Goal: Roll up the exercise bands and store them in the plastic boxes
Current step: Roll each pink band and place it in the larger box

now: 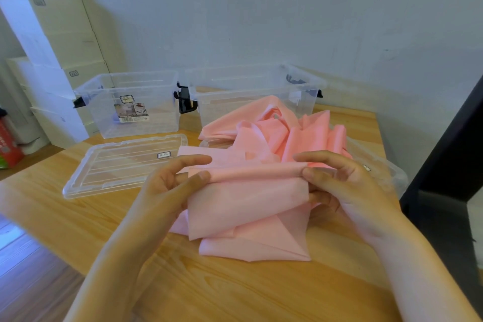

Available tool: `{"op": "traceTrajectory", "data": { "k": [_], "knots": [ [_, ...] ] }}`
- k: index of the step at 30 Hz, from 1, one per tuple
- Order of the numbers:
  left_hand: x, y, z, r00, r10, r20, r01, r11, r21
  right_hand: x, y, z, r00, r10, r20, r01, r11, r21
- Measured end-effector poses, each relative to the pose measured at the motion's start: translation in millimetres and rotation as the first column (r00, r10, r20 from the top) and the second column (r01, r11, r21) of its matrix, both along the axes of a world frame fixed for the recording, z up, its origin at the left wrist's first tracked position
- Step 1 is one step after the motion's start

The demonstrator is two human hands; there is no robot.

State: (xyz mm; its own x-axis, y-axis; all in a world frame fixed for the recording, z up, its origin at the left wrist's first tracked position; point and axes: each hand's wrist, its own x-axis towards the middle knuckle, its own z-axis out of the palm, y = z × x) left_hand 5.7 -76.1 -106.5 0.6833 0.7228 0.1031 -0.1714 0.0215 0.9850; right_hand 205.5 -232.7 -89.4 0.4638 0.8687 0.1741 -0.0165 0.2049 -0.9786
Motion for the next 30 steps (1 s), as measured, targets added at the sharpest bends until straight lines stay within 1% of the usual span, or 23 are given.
{"op": "traceTrajectory", "data": {
  "k": [6,13,15,17,20,21,24,30],
  "knots": [
    [0.7,2.8,-3.2,0.999,0.012,-0.035,-0.009,0.997,0.079,2.3,-0.5,-2.4,1.0,0.007,-0.027,-0.007,1.0,0.017],
    [1.0,2.4,-3.2,0.999,-0.019,-0.046,0.025,0.989,0.143,4.5,3.7,-5.0,0.995,-0.052,-0.083,0.051,0.999,-0.009],
    [1.9,-0.6,-1.3,0.999,-0.016,-0.046,0.022,0.99,0.139,2.3,3.7,-3.9,0.996,-0.051,-0.07,0.051,0.999,-0.006],
    [2.5,-2.2,-0.5,0.999,-0.021,-0.042,0.027,0.99,0.138,-0.2,3.8,-3.3,0.998,-0.065,-0.026,0.065,0.998,-0.004],
    [3.1,-2.2,-0.6,0.999,-0.034,-0.039,0.039,0.989,0.142,-0.8,8.5,-6.3,0.986,-0.146,0.082,0.148,0.989,-0.021],
    [3.3,-1.7,-1.2,0.999,-0.036,-0.034,0.04,0.989,0.143,-0.8,9.9,-6.8,0.983,-0.16,0.09,0.163,0.986,-0.032],
    [3.8,-0.6,-2.5,1.0,-0.025,-0.012,0.026,0.987,0.161,-0.1,9.8,-7.2,0.984,-0.165,0.072,0.169,0.984,-0.062],
    [6.1,-0.3,-2.5,0.999,0.053,0.005,-0.052,0.977,0.206,-0.2,7.9,-8.3,0.989,-0.141,0.05,0.144,0.988,-0.054]
  ]
}}
